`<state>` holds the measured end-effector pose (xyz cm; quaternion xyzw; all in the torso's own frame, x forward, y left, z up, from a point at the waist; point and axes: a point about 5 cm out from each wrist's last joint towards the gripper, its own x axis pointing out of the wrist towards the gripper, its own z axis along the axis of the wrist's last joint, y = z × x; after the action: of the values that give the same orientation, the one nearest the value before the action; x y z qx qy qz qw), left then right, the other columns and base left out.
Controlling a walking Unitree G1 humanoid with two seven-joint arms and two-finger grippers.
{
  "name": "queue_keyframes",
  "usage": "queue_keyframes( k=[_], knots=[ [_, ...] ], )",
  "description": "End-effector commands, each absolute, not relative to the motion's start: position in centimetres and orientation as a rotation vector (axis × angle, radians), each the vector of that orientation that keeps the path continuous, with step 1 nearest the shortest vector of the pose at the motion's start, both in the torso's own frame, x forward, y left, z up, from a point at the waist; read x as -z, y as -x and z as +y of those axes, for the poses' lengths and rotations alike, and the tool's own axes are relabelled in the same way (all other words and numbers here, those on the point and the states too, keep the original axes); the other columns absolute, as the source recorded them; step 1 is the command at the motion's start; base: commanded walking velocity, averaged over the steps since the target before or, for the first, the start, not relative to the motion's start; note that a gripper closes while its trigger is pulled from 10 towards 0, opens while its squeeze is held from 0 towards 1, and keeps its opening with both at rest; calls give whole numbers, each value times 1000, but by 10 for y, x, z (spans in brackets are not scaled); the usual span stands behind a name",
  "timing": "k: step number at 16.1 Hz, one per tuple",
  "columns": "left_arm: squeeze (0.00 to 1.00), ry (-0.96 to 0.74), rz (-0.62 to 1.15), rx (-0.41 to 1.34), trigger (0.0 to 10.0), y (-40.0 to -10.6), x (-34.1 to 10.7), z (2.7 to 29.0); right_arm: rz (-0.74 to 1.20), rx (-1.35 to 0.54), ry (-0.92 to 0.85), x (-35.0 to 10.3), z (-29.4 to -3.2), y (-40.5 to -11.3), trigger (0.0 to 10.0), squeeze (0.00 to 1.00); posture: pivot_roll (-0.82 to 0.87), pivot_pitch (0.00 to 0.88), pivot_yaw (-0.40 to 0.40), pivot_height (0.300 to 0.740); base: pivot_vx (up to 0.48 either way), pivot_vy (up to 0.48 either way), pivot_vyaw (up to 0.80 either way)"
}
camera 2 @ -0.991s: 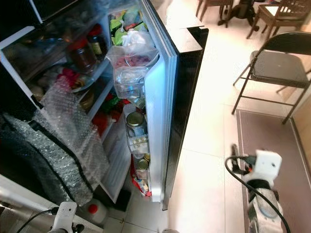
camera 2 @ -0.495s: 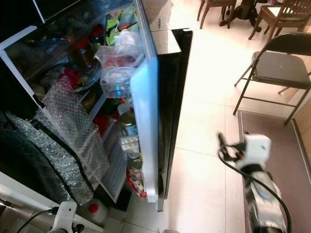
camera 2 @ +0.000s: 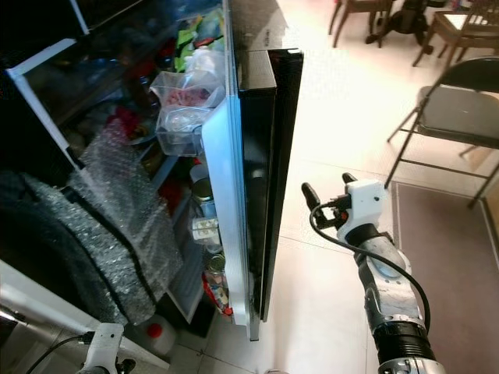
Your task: Restocking fridge
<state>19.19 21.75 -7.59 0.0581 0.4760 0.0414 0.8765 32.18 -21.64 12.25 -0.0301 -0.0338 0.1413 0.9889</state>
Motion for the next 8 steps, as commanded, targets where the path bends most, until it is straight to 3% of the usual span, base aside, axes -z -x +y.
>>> queue_keyframes(
  k=[1, 8],
  knots=[
    [0, -125, 1013, -90, 10000, -188, 77, 220, -62, -302, 56, -122, -212, -322, 10000, 0, -271, 45, 36, 740, 0, 0, 0],
    [0, -126, 1014, -92, 10000, -188, 77, 220, -62, -311, 52, -122, -209, -322, 10000, 0, -271, 48, 38, 740, 0, 0, 0]
  ],
)
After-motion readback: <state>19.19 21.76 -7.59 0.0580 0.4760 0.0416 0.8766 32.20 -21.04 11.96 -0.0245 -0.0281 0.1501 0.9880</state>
